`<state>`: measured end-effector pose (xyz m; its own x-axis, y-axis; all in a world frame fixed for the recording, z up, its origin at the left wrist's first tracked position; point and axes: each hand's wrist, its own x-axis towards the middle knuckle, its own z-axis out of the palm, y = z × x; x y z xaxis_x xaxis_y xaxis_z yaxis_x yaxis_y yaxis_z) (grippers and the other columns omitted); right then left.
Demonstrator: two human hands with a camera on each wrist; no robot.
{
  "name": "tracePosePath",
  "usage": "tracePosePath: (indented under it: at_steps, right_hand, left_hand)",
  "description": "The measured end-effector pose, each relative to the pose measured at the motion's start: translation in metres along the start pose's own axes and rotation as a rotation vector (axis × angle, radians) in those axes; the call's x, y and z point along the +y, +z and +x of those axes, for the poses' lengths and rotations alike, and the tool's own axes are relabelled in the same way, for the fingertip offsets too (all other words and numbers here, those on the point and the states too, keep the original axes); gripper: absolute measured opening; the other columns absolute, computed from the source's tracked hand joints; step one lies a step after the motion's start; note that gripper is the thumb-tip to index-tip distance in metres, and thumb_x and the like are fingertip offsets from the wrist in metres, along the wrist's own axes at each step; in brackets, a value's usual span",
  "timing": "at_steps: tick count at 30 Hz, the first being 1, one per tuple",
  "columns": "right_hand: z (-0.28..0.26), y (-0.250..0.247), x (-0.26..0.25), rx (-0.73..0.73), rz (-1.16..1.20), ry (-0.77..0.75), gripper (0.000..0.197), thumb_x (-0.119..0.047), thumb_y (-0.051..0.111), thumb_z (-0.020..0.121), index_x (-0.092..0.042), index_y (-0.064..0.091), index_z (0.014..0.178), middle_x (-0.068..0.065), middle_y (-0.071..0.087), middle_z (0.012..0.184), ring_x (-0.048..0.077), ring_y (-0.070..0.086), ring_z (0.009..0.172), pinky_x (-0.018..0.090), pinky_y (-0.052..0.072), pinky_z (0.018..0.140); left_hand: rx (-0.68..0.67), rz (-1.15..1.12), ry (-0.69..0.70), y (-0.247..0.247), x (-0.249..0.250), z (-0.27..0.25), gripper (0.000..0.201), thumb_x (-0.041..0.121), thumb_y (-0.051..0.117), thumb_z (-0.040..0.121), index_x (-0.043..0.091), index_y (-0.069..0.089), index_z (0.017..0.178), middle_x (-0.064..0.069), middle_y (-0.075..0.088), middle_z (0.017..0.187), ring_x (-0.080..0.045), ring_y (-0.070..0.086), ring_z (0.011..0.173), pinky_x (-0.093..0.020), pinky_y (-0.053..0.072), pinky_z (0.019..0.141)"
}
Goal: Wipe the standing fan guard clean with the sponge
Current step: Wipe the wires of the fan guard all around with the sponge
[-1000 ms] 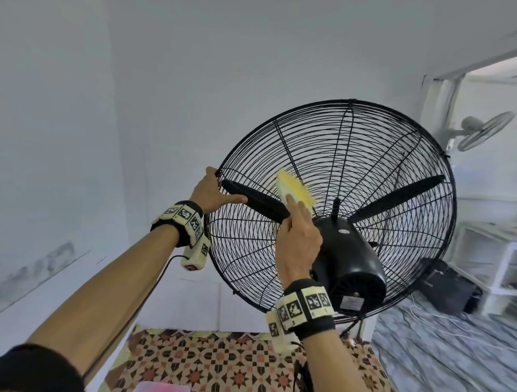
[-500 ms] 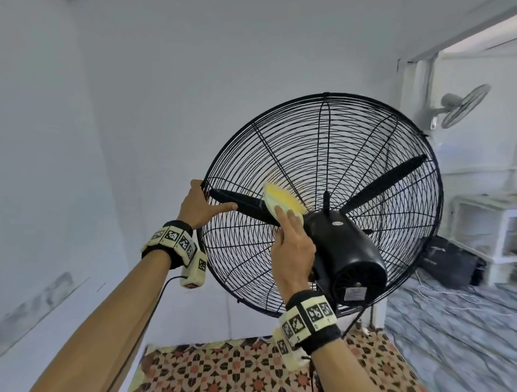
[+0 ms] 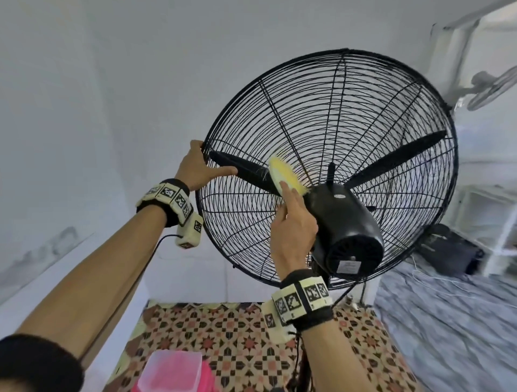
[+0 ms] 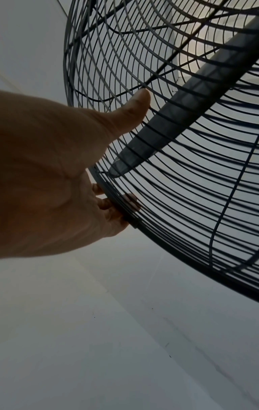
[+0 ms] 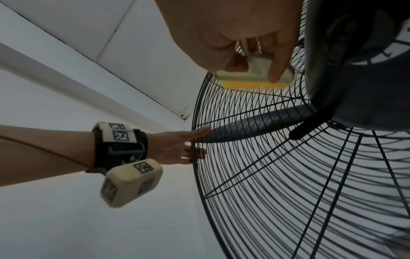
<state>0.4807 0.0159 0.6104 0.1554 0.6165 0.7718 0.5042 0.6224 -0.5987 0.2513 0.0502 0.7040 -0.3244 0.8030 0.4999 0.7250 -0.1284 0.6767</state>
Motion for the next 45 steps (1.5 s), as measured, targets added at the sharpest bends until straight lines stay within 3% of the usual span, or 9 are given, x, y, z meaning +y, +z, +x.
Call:
tracePosePath:
  at_steps: [3,9,15,21,26,30,36,39,45]
  right_hand:
    - [0.009,0.001,0.001,0.113,0.046,0.027,0.049,-0.001,0.061,0.096,-0.021,0.06,0.141,0.012,0.057,0.145,0.033,0.055,0.133,0.046,0.049,0.106]
    - [-0.008,0.012,0.005,-0.089,-0.056,-0.019,0.049,-0.009,0.059,0.099,-0.027,0.055,0.145,0.011,0.056,0.146,0.031,0.054,0.133,0.049,0.049,0.107]
    - [0.007,0.005,0.001,0.111,-0.025,0.035,0.056,0.004,0.06,0.096,-0.021,0.055,0.146,0.015,0.052,0.15,0.035,0.046,0.141,0.048,0.046,0.108]
    - [-0.007,0.014,-0.001,-0.138,-0.135,0.087,0.075,0.011,0.053,0.093,-0.029,0.039,0.155,0.009,0.044,0.156,0.033,0.044,0.142,0.048,0.047,0.11]
    - [0.003,0.009,-0.001,0.115,-0.011,0.033,0.061,0.005,0.058,0.095,-0.022,0.049,0.15,0.014,0.048,0.153,0.036,0.047,0.14,0.049,0.048,0.107]
    - [0.002,0.014,0.003,0.003,-0.137,0.04,0.069,0.008,0.056,0.094,-0.024,0.042,0.154,0.013,0.044,0.156,0.035,0.04,0.145,0.05,0.045,0.109]
    - [0.0,0.001,0.0,-0.04,-0.077,0.033,0.055,-0.007,0.054,0.101,-0.028,0.046,0.151,0.009,0.06,0.142,0.035,0.065,0.115,0.051,0.057,0.095]
    - [0.01,-0.004,0.0,0.053,-0.079,0.005,0.052,-0.007,0.057,0.1,-0.026,0.05,0.149,0.008,0.059,0.143,0.035,0.067,0.115,0.049,0.059,0.093]
    - [-0.001,-0.007,-0.003,-0.114,-0.106,0.077,0.045,-0.02,0.055,0.102,-0.034,0.053,0.145,0.014,0.07,0.124,0.034,0.069,0.098,0.05,0.059,0.089]
  left_hand:
    - [-0.004,-0.001,-0.004,0.001,0.0,0.0,0.107,0.057,0.09,0.068,0.013,0.031,0.145,-0.009,0.053,0.143,-0.028,0.053,0.128,-0.038,0.042,0.103]
    - [-0.012,0.015,-0.009,0.002,0.001,0.001,0.11,0.061,0.088,0.069,0.013,0.029,0.148,-0.01,0.053,0.146,-0.03,0.054,0.132,-0.041,0.042,0.108]
    - [-0.021,-0.036,-0.007,0.004,-0.003,-0.003,0.107,0.055,0.088,0.073,0.013,0.027,0.15,-0.012,0.047,0.151,-0.032,0.048,0.138,-0.047,0.039,0.115]
    - [-0.004,-0.046,-0.012,0.004,0.001,-0.004,0.105,0.051,0.089,0.075,0.012,0.027,0.15,-0.011,0.048,0.15,-0.03,0.047,0.138,-0.044,0.038,0.113]
    - [-0.012,-0.048,-0.011,0.002,-0.004,-0.005,0.106,0.054,0.089,0.073,0.013,0.028,0.149,-0.011,0.048,0.149,-0.031,0.048,0.137,-0.045,0.039,0.113]
    - [-0.011,-0.05,-0.007,0.004,-0.005,-0.004,0.11,0.058,0.089,0.07,0.014,0.027,0.15,-0.011,0.048,0.15,-0.03,0.048,0.138,-0.045,0.039,0.114]
    - [-0.002,-0.055,-0.004,0.003,-0.008,-0.003,0.108,0.054,0.089,0.073,0.012,0.027,0.151,-0.01,0.047,0.15,-0.029,0.047,0.138,-0.042,0.038,0.112]
    - [-0.011,-0.058,-0.002,0.003,-0.009,-0.003,0.11,0.056,0.089,0.071,0.013,0.027,0.151,-0.01,0.047,0.15,-0.029,0.047,0.138,-0.044,0.039,0.114]
    - [-0.003,-0.059,0.01,0.003,-0.007,0.0,0.107,0.055,0.09,0.071,0.013,0.029,0.148,-0.008,0.05,0.145,-0.026,0.05,0.133,-0.036,0.039,0.107]
